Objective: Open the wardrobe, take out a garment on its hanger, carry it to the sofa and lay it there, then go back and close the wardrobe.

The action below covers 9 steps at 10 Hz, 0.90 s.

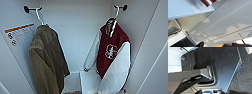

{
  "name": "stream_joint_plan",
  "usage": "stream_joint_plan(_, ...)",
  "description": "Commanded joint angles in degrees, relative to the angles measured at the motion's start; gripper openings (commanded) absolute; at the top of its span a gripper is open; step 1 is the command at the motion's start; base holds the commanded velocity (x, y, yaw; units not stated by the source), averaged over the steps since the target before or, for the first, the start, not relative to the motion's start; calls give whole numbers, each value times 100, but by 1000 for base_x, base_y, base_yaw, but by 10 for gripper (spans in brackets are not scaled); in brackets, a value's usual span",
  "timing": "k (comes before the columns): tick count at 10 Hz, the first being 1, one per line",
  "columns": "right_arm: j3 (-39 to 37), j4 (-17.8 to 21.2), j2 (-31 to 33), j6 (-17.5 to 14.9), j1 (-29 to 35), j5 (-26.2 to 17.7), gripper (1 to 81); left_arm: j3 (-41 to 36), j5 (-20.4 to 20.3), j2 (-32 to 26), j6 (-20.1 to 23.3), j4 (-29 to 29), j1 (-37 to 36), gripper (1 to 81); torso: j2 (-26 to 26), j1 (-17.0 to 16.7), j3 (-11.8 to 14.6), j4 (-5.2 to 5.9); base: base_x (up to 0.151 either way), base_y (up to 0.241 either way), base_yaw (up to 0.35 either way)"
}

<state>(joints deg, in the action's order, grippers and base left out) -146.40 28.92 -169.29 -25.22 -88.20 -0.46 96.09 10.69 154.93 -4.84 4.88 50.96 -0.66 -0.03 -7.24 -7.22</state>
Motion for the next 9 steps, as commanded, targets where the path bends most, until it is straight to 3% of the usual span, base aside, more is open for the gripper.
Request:
stream_joint_plan(1, 16, 53, 24, 0, 192, -437, 811, -345, 223, -928, -26, -312, -1231, 811, 0, 3, 0, 0, 0, 0, 0)
stream_joint_plan(9, -2, 26, 7, 0, 201, -376, 811, -380, 504, -823, -26, -1296, -3007, 811, 0, 3, -5, -5, 0, 0, 0)
